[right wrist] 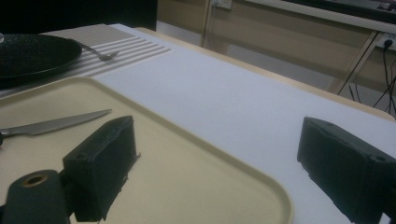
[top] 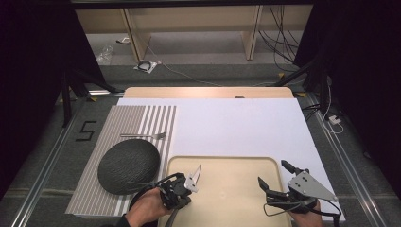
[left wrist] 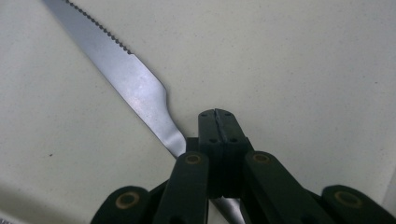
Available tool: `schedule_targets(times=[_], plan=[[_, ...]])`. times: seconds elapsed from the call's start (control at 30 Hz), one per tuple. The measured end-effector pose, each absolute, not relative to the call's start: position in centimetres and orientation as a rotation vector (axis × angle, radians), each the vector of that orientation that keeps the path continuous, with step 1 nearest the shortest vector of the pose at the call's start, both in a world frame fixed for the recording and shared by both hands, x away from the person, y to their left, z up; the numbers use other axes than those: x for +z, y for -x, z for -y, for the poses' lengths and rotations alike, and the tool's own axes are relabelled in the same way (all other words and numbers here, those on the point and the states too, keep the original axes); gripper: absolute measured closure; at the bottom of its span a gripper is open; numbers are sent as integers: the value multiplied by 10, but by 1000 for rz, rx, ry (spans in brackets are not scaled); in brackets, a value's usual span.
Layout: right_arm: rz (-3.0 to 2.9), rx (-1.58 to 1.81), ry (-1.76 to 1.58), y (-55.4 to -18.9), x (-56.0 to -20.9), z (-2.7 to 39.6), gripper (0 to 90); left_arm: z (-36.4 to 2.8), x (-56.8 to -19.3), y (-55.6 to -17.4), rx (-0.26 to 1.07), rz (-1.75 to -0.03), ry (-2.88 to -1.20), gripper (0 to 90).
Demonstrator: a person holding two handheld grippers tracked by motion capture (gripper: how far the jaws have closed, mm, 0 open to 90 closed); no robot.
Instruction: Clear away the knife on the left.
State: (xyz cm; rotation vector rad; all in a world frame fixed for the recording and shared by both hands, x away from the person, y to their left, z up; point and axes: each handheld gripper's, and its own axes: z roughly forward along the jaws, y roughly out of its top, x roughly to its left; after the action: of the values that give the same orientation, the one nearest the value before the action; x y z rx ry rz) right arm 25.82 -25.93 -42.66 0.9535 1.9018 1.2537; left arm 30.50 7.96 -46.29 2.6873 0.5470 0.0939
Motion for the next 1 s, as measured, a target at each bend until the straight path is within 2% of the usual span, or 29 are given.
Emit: schedule_targets(times=[1.0], plan=[[-1905, 1249, -952, -258, -427, 259, 126, -110, -463, -311, 86, -659, -2669, 896]])
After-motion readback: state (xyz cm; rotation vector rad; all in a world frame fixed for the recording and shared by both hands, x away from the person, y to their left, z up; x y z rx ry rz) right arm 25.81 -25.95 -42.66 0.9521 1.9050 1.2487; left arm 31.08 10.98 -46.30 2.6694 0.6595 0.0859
